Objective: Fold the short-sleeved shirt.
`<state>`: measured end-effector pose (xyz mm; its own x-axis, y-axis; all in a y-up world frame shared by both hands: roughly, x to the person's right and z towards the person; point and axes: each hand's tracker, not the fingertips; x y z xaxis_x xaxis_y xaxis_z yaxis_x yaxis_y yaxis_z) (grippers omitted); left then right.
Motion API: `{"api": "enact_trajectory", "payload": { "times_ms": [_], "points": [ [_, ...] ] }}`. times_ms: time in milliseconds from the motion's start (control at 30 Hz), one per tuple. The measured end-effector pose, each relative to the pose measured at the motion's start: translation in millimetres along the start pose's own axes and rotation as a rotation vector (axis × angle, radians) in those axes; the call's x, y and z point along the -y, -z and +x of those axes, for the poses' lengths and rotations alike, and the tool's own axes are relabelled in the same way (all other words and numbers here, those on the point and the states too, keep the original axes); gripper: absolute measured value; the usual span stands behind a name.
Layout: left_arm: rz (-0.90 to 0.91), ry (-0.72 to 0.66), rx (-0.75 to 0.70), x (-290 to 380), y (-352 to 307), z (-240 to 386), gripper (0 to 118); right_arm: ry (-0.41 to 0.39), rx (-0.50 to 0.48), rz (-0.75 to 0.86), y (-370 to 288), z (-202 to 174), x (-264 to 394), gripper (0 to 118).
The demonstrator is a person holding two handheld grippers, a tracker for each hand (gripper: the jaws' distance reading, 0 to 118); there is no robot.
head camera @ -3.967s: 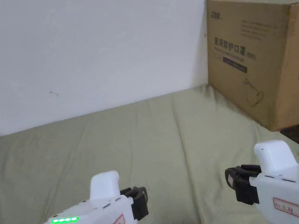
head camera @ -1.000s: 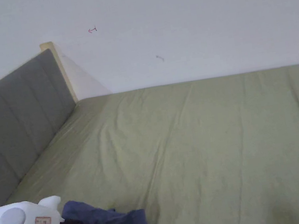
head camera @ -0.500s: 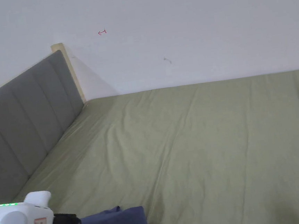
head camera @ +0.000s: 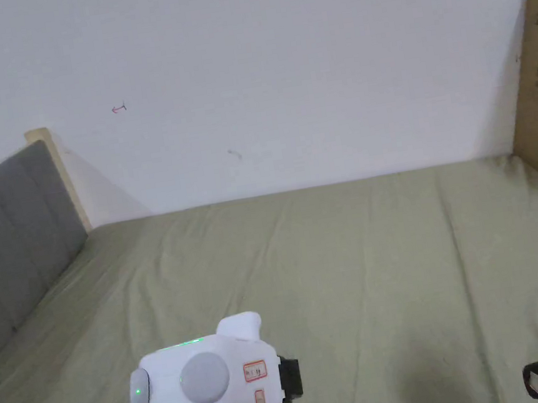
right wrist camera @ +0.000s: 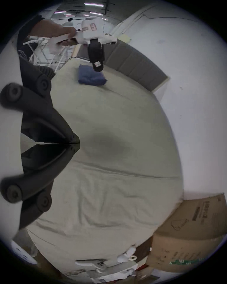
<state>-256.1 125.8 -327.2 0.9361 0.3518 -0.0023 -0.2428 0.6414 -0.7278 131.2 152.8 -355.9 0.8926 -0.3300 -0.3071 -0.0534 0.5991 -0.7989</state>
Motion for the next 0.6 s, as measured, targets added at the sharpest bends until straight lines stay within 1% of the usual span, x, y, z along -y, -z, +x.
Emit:
{"api": "enact_trajectory", "payload": {
  "times_ms": [33, 67, 133, 200, 267, 400, 467, 533, 567, 600],
  "points": [
    [0.067, 0.003, 0.010, -6, -12, 23, 0, -0.032, 0.008, 0.055, -9, -5, -5, 0],
    [0.160, 0.025, -0.021, -9, -18, 36, 0, -0.078, 0.020, 0.134, -17, -7, -10, 0],
    [0.402, 0.170, -0.121, -8, -31, 59, 0, -0.154, 0.036, 0.281, -36, -20, -17, 0],
    [0.644, 0.314, -0.224, 4, -50, 89, 0, -0.229, 0.062, 0.475, -51, -33, -15, 0],
    [0.771, 0.381, -0.249, 15, -60, 101, 0, -0.276, 0.092, 0.623, -61, -42, -10, 0],
    [0.848, 0.376, -0.220, 34, -86, 128, 0, -0.339, 0.120, 0.828, -75, -58, 5, 0],
    [0.876, 0.352, -0.248, 37, -89, 127, 0, -0.336, 0.156, 0.917, -80, -64, 14, 0],
    [0.894, 0.299, -0.248, 41, -97, 130, 0, -0.305, 0.196, 0.972, -82, -68, 19, 0],
    [0.899, 0.275, -0.230, 41, -96, 126, 0, -0.282, 0.220, 0.984, -82, -69, 19, 1],
    [0.901, 0.268, -0.225, 42, -98, 127, 0, -0.275, 0.227, 0.980, -81, -71, 18, 13]
  ]
}}
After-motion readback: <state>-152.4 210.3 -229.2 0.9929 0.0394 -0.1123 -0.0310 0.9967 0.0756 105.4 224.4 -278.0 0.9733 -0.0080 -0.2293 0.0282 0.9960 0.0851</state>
